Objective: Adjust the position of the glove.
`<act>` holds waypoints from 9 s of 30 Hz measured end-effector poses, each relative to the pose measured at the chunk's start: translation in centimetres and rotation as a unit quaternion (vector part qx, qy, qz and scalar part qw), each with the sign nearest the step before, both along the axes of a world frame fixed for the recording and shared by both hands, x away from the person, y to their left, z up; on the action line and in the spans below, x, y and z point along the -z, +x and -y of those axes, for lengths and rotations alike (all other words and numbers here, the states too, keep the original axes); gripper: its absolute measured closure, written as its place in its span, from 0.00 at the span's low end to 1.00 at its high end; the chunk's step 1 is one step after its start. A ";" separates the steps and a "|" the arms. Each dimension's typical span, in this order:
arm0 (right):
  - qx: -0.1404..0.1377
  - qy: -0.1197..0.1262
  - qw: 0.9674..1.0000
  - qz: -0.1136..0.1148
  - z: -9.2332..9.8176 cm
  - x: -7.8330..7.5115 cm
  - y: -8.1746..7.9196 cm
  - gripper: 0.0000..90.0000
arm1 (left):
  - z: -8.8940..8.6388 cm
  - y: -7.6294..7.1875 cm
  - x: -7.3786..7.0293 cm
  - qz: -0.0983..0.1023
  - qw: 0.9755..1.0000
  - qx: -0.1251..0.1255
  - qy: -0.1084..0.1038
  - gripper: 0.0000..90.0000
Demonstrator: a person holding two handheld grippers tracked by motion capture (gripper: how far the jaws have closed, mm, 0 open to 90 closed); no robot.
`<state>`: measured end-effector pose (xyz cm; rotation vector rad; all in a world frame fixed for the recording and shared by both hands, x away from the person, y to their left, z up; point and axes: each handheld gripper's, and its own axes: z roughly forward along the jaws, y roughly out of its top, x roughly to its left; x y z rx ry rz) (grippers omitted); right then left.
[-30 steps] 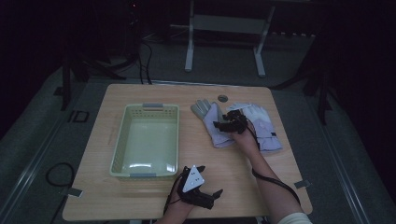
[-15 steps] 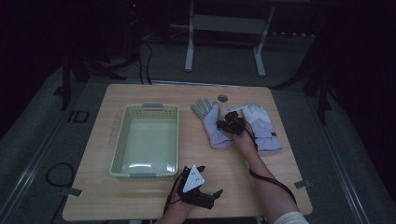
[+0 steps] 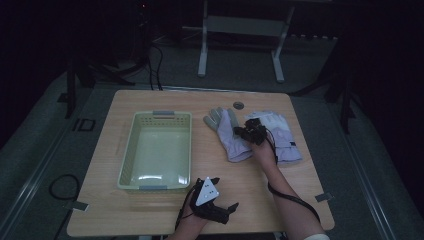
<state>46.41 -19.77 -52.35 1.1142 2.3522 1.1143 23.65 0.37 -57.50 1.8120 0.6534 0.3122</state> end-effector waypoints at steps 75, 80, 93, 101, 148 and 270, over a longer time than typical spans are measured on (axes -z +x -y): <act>0.171 0.030 0.984 0.040 12.1 -4.6 -5.9 0.38 | 0.1 0.0 0.0 0.000 1.000 -0.002 0.002 0.00; 0.182 0.024 0.983 0.031 13.3 -4.2 -4.5 0.38 | 0.1 0.0 0.0 0.000 1.000 -0.002 0.002 0.00; 0.201 0.018 0.979 -0.005 14.7 -2.7 -1.4 0.43 | 0.0 0.0 0.0 -0.002 1.000 -0.002 0.001 0.00; 0.195 0.005 0.980 -0.028 14.8 -1.4 -0.3 0.44 | 0.1 0.0 0.0 0.000 1.000 -0.001 0.002 0.00; 0.186 0.044 0.982 0.008 17.0 -8.1 -9.2 0.87 | 0.1 0.0 0.0 -0.001 1.000 -0.004 0.003 0.00; 0.023 0.052 0.997 -0.048 4.7 -9.2 -11.9 0.89 | 0.1 0.0 0.0 0.001 1.000 -0.007 0.007 0.00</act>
